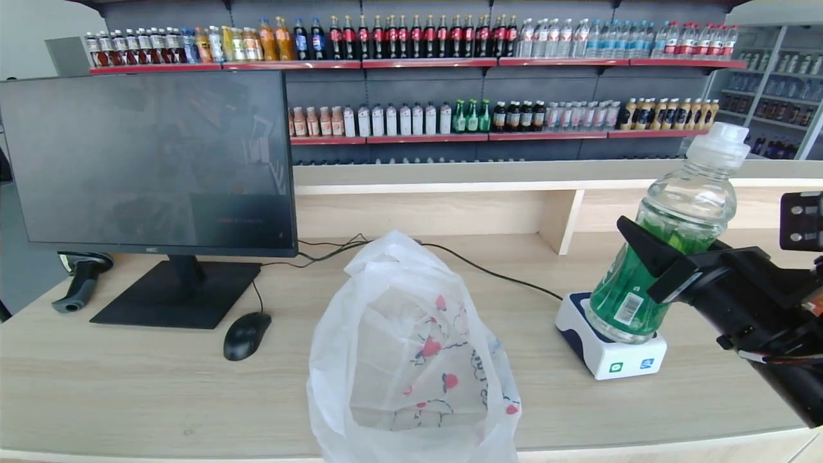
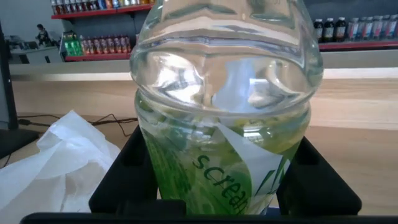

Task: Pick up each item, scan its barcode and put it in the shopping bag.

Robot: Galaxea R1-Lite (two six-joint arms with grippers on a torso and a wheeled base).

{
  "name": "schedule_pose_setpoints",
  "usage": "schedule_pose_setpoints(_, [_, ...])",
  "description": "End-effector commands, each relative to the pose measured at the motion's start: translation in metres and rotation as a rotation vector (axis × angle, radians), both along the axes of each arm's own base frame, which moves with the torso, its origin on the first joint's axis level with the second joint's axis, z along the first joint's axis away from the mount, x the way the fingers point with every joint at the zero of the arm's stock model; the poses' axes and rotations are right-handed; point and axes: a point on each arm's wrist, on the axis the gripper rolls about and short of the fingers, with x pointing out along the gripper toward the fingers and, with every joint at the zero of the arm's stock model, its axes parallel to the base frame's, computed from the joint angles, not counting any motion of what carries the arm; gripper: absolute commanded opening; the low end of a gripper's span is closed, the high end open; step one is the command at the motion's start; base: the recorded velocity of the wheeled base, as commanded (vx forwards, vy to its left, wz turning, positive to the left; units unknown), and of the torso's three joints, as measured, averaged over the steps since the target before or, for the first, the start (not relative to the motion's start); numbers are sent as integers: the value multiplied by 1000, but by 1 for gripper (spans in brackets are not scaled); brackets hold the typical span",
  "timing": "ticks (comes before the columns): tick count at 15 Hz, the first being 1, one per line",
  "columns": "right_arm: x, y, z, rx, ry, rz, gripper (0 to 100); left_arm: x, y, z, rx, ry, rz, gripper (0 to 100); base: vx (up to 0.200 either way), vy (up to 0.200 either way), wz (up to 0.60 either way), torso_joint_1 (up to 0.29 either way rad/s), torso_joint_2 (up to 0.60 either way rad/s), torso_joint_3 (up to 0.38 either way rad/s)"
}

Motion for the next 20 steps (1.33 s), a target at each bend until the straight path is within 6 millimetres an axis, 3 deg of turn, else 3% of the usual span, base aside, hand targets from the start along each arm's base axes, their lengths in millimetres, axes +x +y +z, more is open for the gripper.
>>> schedule_pose_setpoints(1, [-5,-2,3,7,-15,-5,0,0,0,0,1,-3,1,100,0,0,0,0,0,0])
schedule_pose_setpoints(4, [-7,-3,4,5,-20,-4,0,0,0,0,1,-3,1,100,0,0,0,0,0,0])
schedule_pose_setpoints(9, [21,1,15,2,-68,-33,0,0,0,0,2,-2,1,100,0,0,0,0,0,0])
schedule_pose_setpoints(13, [27,3,6,-230,-87,-60,0,0,0,0,1,-2,1,100,0,0,0,0,0,0])
schedule_pose_setpoints(16, [32,9,20,-510,-277,33,0,0,0,0,2,-2,1,100,0,0,0,0,0,0])
schedule_pose_setpoints(20, [10,-8,-12,-746,-251,73,0,0,0,0,2,-2,1,100,0,0,0,0,0,0])
